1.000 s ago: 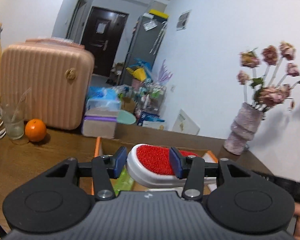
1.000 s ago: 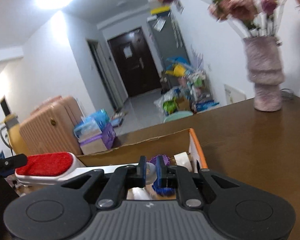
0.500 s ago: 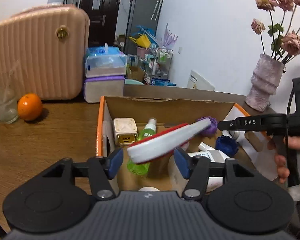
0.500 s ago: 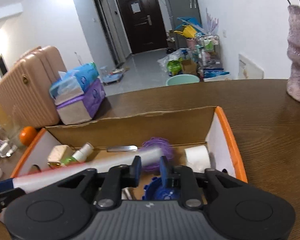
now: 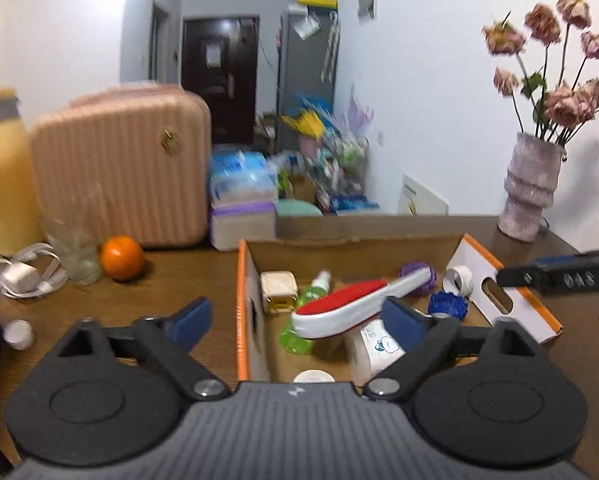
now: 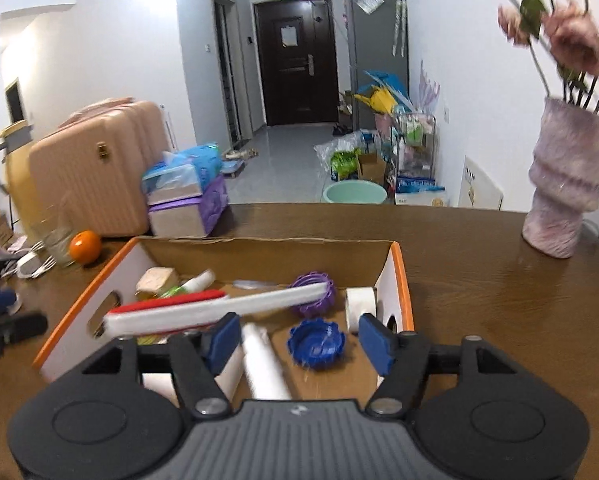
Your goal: Organize rigid objects
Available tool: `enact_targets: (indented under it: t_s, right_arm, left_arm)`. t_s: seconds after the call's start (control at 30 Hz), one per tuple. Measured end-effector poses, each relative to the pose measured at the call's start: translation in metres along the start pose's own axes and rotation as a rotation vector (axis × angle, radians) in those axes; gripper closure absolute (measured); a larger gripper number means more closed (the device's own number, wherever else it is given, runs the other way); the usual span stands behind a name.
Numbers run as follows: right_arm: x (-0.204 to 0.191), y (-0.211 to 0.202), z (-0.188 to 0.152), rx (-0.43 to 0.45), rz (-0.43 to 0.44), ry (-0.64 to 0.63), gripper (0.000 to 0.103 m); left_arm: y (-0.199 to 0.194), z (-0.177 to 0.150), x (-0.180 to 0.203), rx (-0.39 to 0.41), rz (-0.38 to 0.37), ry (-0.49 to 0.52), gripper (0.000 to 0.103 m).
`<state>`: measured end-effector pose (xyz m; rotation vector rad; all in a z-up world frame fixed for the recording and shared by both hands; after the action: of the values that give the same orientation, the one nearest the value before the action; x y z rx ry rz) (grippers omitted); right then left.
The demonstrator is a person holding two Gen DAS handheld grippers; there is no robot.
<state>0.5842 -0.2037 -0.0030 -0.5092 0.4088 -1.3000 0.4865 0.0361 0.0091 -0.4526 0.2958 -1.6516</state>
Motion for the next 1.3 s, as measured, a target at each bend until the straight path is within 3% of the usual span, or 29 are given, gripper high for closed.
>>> enact_targets:
  t_s: [0.1, 0.23, 0.33, 0.47, 0.73, 0.83, 1.13, 1.3]
  right_arm:
    - [-0.007, -0.036, -0.018, 0.106, -0.012, -0.008, 0.029]
    - [-0.017, -0.079, -0.044, 0.259, -0.053, -0.015, 0.027]
    - [-0.026, -0.108, -0.062, 0.37, -0.054, -0.019, 0.015]
    - [-0.037, -0.138, -0.085, 0.443, -0.025, -0.009, 0.014]
    - [-0.04, -0.183, -0.133, 0.468, -0.038, 0.103, 0.014]
    - [-0.039, -0.203, -0.158, 0.472, -0.032, 0.116, 0.007]
    - [-0.057, -0.268, -0.226, 0.473, -0.121, 0.087, 0.005]
    - [-0.076, -0.316, -0.253, 0.456, -0.165, 0.03, 0.005]
  left_arm:
    - [-0.026, -0.007, 0.004, 0.065, 0.037, 0.013, 0.002]
    - [-0.069, -0.023, 0.016, 0.191, 0.028, 0.024, 0.0]
    - [-0.099, -0.041, 0.026, 0.278, 0.018, 0.075, 0.0]
    - [-0.128, -0.062, 0.038, 0.36, 0.023, 0.143, 0.0]
    - [-0.172, -0.106, 0.044, 0.381, 0.022, 0.152, 0.0]
    - [-0.194, -0.128, 0.042, 0.382, 0.044, 0.162, 0.0]
    - [-0.257, -0.182, 0.046, 0.363, 0.052, 0.128, 0.0]
    - [-0.281, -0.19, 0.053, 0.38, 0.041, 0.189, 0.0]
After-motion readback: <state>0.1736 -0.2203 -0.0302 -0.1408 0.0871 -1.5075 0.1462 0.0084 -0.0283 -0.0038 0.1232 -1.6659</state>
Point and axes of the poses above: each gripper's, at about its wrist camera, not at the fingertips, and y roughly the way its jaws point, x to its right, z to its top, the point moved 7 cm from there along y, roughly the way its jaws point, and after that the axes turned 10 degrees about -z, right-handed, at the moved point
